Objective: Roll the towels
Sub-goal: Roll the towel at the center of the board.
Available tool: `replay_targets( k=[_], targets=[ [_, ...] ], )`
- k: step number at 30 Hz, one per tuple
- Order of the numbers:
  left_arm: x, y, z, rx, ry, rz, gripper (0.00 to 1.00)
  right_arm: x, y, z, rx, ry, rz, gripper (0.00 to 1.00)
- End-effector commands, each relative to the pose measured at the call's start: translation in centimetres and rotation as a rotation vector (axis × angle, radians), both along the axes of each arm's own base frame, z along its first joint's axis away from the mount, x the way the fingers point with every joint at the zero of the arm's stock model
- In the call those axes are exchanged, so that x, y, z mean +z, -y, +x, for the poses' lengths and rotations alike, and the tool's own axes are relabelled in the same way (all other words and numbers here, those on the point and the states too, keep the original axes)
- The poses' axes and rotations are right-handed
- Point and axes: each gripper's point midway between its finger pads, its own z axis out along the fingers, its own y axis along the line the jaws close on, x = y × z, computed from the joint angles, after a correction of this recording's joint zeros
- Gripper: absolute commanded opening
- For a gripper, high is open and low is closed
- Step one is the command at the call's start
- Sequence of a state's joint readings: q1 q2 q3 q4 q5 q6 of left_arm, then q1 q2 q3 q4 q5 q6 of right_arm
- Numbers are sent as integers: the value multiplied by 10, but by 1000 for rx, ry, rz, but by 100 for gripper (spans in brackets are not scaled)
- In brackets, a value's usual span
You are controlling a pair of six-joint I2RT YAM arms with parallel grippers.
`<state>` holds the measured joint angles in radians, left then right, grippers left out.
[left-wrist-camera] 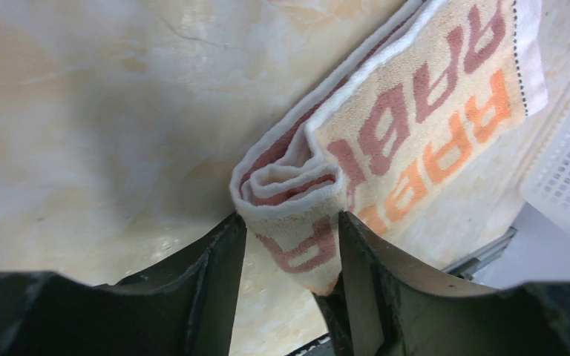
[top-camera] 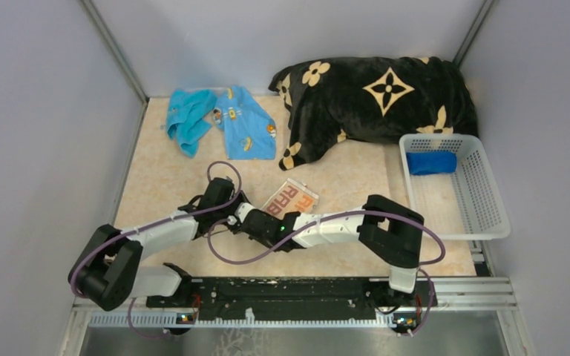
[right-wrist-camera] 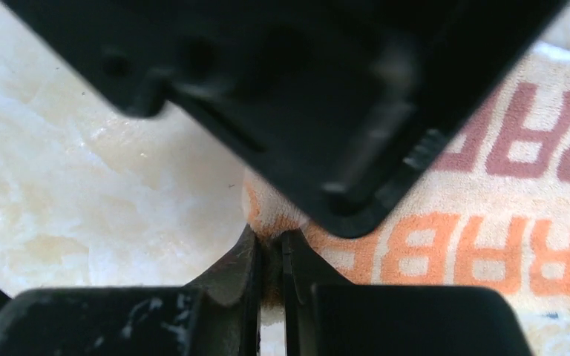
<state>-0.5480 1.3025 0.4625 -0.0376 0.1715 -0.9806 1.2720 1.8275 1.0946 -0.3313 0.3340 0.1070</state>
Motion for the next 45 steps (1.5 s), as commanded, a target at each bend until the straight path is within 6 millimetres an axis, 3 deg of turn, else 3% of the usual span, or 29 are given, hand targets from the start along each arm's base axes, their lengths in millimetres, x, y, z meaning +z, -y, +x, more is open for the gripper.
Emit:
replay_targets(
  k=[1, 7, 15, 19, 24, 30, 36, 40, 45],
  targets=[
    [-18, -34, -18, 64, -47, 141, 59, -35, 9, -44, 82, -301, 16, 2],
    [14, -49, -12, 158, 44, 133, 73, -1, -18, -49, 88, -546, 344, 0],
    [38, -52, -18, 160, 99, 86, 79, 31, -15, -38, 8, -857, 711, 0],
    [40, -34, -22, 98, 86, 7, 78, 33, -7, -32, -69, -964, 819, 0],
    [36, -12, -18, 54, 39, -72, 76, 15, 3, -30, -161, -1040, 814, 1],
    [26, -3, -10, 28, 14, -61, 73, 6, 8, -25, -225, -1087, 840, 1],
    [5, -2, -8, 17, -25, -21, 60, 6, 9, -20, -242, -1054, 820, 2],
    [-8, 0, -6, 5, -48, 6, 39, 8, 11, -15, -244, -994, 793, 6],
    [-17, -3, -6, -4, -78, 61, 11, 17, 13, -11, -216, -816, 683, 24]
  ],
)
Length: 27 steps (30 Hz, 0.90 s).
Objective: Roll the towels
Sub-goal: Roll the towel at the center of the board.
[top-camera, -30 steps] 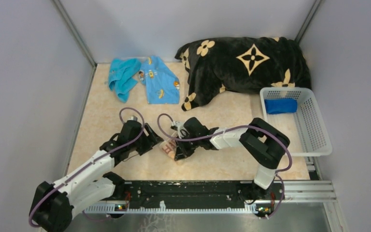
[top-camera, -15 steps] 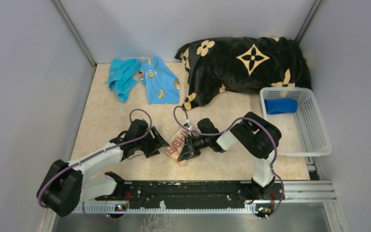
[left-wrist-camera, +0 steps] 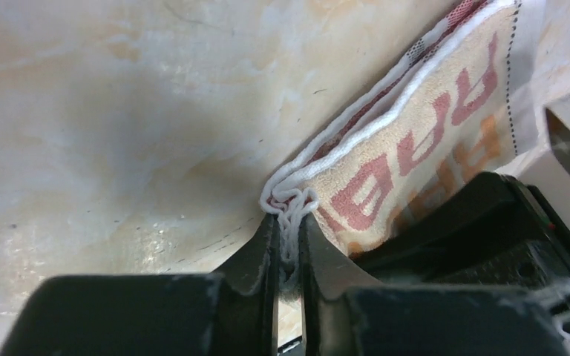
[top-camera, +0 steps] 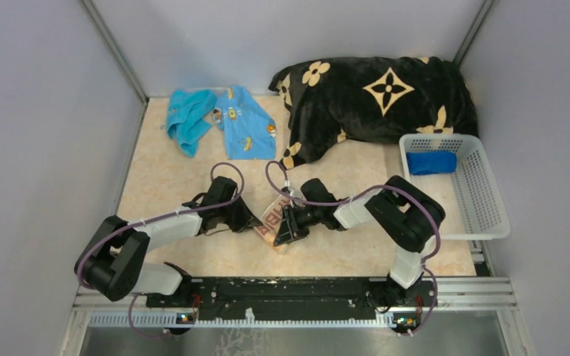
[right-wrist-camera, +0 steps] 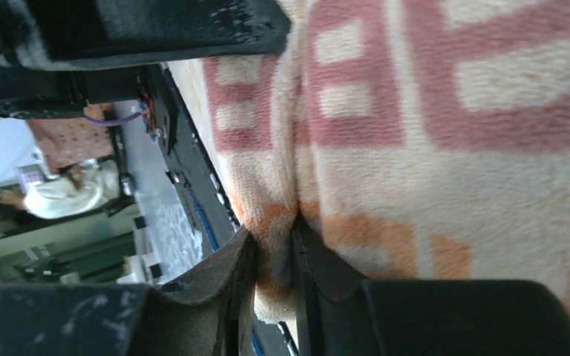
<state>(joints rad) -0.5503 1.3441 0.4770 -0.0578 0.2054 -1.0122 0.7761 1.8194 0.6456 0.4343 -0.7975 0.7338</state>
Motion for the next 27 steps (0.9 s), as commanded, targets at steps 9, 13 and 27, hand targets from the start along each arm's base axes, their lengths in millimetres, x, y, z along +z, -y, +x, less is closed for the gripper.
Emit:
replay_targets(
  k=[9, 13, 27],
  targets=[
    [-4, -11, 3, -3, -35, 121, 2, 56, 13, 22, -2, 763, -432, 46],
    [-6, -11, 1, 5, -58, 123, 2, 72, 1, 16, 7, 979, -525, 47],
    [-7, -12, 4, 34, -60, 128, 3, 17, -5, 2, 114, 1126, -831, 45]
  ],
)
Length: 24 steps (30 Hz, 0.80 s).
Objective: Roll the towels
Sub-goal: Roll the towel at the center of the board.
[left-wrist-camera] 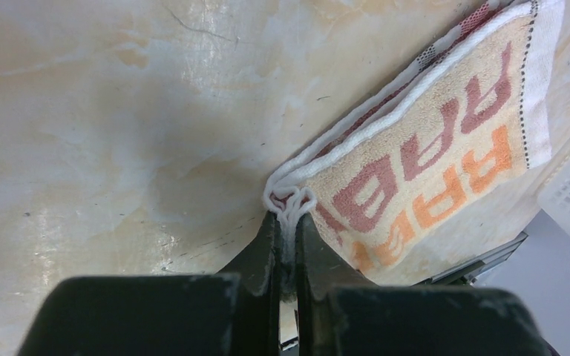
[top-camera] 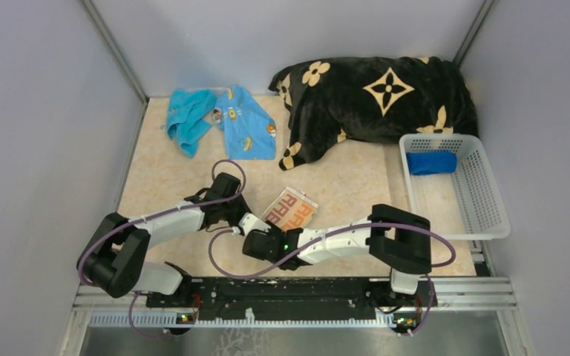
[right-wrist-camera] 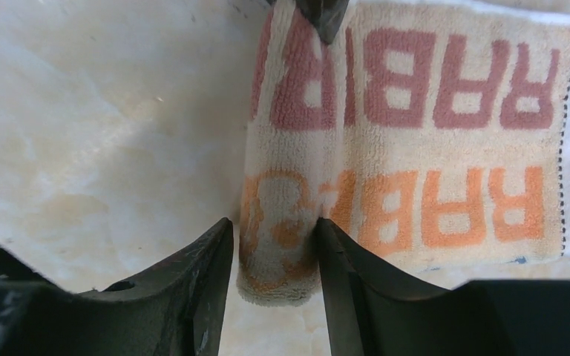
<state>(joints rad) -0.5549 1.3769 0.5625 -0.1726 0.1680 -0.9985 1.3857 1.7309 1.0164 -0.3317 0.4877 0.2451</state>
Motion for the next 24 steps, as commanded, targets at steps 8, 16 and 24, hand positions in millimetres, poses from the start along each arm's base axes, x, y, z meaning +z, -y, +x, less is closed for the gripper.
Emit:
replay_targets(
  k=[8, 16, 24],
  targets=[
    [-12, -16, -3, 53, -26, 83, 7, -24, 4, -1, 21, 25, -151, 32],
    [5, -33, 4, 90, 52, 125, 26, -5, -26, -11, 104, -272, 175, 0],
    [33, -39, 10, 113, 188, 61, 67, 13, -40, -12, 150, -645, 522, 0]
  ],
)
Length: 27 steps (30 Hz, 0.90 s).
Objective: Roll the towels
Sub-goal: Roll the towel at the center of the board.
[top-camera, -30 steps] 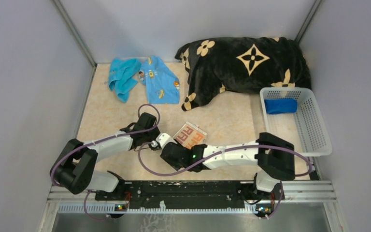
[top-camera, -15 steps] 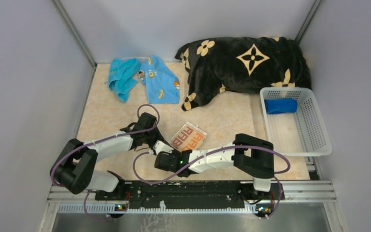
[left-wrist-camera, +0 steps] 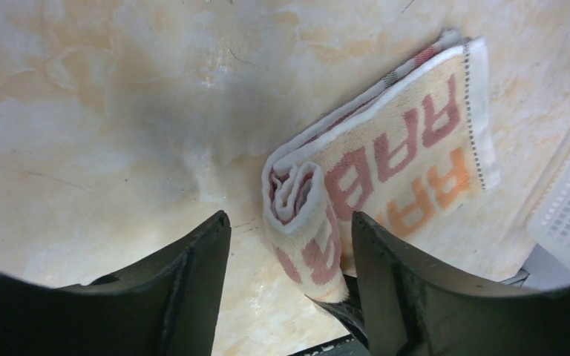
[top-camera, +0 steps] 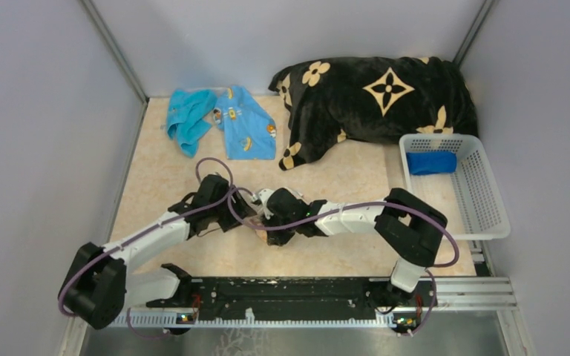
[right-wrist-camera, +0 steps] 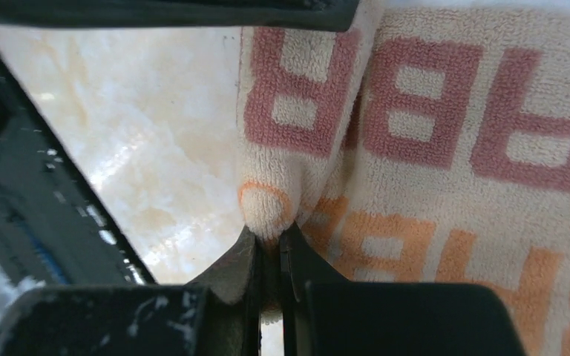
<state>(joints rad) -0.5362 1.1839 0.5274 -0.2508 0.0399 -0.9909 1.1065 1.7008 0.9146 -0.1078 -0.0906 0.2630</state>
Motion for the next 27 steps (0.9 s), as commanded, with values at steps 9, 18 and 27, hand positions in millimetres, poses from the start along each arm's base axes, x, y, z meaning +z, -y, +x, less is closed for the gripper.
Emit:
replay_targets(
  k=[9, 18, 27],
  targets=[
    [33, -2, -12, -41, 220, -151, 81, 29, -12, -17, 23, -526, 459, 0],
    [18, 14, -30, -93, 222, -305, 77, 1, 7, -5, -119, -709, 481, 2],
    [-3, 22, -21, -96, 145, -276, 69, -12, 16, -1, -187, -763, 476, 3]
  ],
)
